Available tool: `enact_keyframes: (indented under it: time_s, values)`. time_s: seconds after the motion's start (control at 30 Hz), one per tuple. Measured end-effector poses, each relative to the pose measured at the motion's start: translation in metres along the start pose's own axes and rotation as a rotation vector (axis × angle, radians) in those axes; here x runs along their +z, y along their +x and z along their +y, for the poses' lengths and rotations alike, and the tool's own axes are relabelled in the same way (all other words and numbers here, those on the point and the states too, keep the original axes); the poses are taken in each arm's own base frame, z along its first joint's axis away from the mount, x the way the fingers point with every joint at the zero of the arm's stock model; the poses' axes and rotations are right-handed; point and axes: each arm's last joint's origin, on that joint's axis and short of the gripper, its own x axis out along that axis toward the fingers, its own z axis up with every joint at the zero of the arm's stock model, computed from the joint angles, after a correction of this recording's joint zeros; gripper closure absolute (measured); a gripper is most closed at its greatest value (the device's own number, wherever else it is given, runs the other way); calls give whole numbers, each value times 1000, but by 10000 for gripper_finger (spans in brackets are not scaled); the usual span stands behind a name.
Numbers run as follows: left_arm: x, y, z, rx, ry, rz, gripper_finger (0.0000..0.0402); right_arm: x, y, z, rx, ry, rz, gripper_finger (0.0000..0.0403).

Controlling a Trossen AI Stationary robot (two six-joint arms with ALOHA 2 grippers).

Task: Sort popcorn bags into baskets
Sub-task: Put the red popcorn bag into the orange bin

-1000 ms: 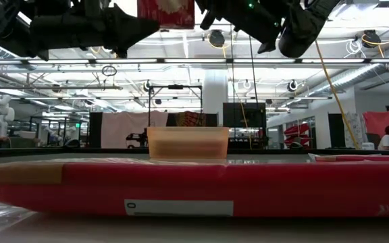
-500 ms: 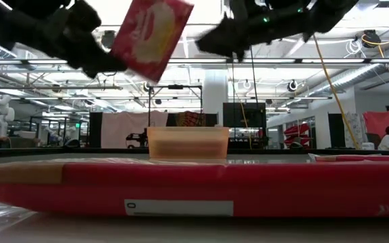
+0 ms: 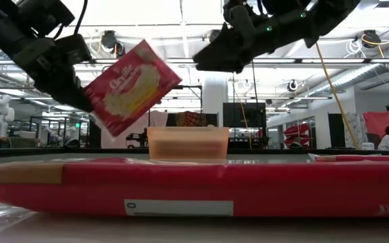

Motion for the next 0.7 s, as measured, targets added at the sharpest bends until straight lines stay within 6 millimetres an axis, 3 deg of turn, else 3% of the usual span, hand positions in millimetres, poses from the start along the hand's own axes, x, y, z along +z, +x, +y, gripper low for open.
enact_keyframes:
  time_s: [0.2,0.37,0.7]
  values:
    - [-7,0,0,-29,-47,76,393,-7,14,3,40,52,-36,134]
    - [-8,0,0,-31,-38,87,397,3,30,3,17,84,-63,112]
    - [-17,-2,2,-9,-23,188,397,26,94,10,73,-9,22,110]
